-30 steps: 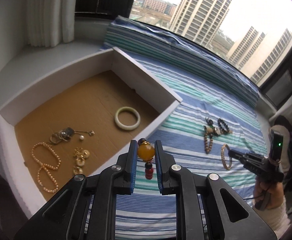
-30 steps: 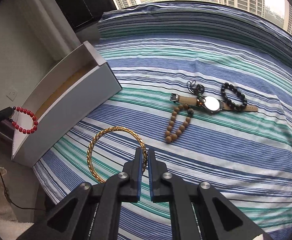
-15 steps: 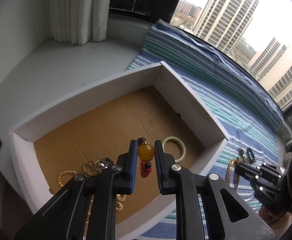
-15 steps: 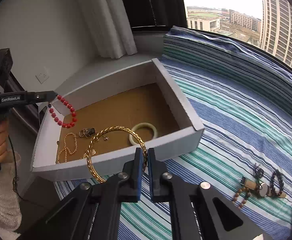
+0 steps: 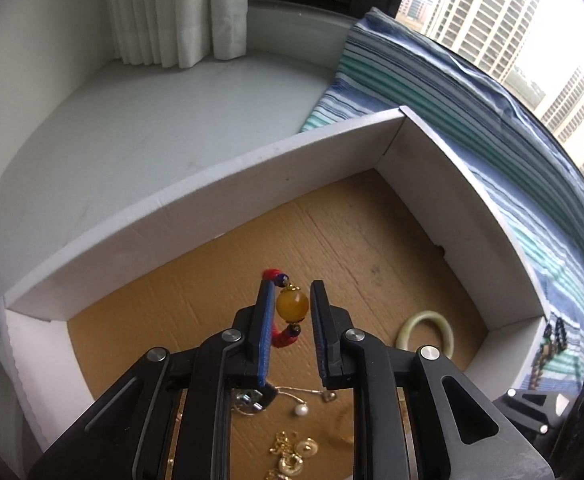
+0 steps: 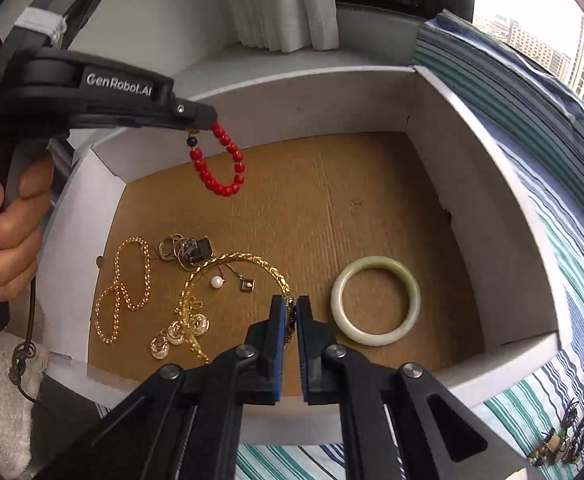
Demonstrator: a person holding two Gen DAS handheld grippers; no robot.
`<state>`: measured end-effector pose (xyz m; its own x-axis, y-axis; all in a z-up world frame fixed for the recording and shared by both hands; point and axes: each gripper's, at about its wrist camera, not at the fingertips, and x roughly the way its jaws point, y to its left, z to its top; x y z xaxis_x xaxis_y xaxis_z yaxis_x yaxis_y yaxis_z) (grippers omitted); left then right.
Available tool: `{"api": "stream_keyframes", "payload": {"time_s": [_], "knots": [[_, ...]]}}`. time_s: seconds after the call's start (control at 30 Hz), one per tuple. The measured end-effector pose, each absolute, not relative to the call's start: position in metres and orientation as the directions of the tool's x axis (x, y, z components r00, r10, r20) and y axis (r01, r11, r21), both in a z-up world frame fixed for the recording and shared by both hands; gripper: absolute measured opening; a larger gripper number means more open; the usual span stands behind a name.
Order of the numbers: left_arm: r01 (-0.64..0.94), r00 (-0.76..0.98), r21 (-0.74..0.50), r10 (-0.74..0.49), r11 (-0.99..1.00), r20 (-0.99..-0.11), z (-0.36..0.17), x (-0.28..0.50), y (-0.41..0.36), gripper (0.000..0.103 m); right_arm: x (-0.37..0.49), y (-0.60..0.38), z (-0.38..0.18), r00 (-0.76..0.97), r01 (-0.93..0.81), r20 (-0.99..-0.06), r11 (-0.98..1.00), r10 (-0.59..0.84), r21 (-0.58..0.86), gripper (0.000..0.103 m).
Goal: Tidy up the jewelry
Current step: 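Carry red bracelet and gold bangle into the white box and open both tools, then move both open tools back over the wooden beads and watch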
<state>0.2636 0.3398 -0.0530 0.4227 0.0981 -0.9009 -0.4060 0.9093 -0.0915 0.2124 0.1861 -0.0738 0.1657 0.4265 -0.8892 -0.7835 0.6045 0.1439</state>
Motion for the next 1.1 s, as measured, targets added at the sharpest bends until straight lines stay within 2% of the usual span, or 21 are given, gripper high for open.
{"api": "stream_keyframes", "payload": {"time_s": [0.03,0.07,0.1,0.2,0.27,0.4,0.63,0.77,0.9,1.1], "knots": [[-0.415,0.412,-0.079,0.110,0.906,-0.905,-0.055,0.266,0.340,0.048,0.214,0.186,-0.077,0.148,-0.778,-0.890,0.606,0.430,0.164,0.016],[-0.420,0.413,-0.076,0.116,0.904,-0.903,-0.055,0.265,0.341,0.060,0.215,0.182,-0.077,0.136,-0.768,-0.887,0.613,0.440,0.186,0.023],[-0.418,0.425,-0.083,0.114,0.905,-0.898,-0.054,0.263,0.340,0.063,0.215,0.176,-0.075,0.137,-0.756,-0.881,0.623,0.453,0.203,0.031],[-0.399,0.435,-0.091,0.101,0.912,-0.895,-0.045,0.257,0.333,0.064,0.212,0.153,-0.056,0.172,-0.740,-0.857,0.638,0.486,0.213,0.031],[-0.386,0.447,-0.093,0.098,0.918,-0.889,-0.037,0.249,0.324,0.069,0.209,0.134,-0.042,0.210,-0.734,-0.841,0.648,0.498,0.201,0.031],[-0.347,0.473,-0.093,0.089,0.933,-0.876,-0.019,0.225,0.294,0.076,0.198,0.084,-0.028,0.271,-0.705,-0.819,0.683,0.506,0.189,0.037],[-0.133,0.504,-0.113,-0.031,0.985,-0.863,-0.011,0.175,0.186,0.086,0.163,-0.042,-0.063,0.366,-0.532,-0.835,0.828,0.412,0.176,0.039],[-0.012,0.471,-0.144,-0.121,0.989,-0.874,-0.032,0.153,0.111,0.088,0.138,-0.128,-0.094,0.381,-0.356,-0.868,0.917,0.317,0.179,0.039],[0.056,0.404,-0.171,-0.179,0.984,-0.897,-0.075,0.138,0.045,0.088,0.110,-0.199,-0.115,0.403,-0.216,-0.895,0.970,0.191,0.109,0.039],[0.117,0.359,-0.122,-0.156,0.986,-0.920,-0.130,0.134,-0.017,0.088,0.079,-0.260,-0.136,0.436,-0.068,-0.897,0.996,0.075,0.050,0.040]]}}
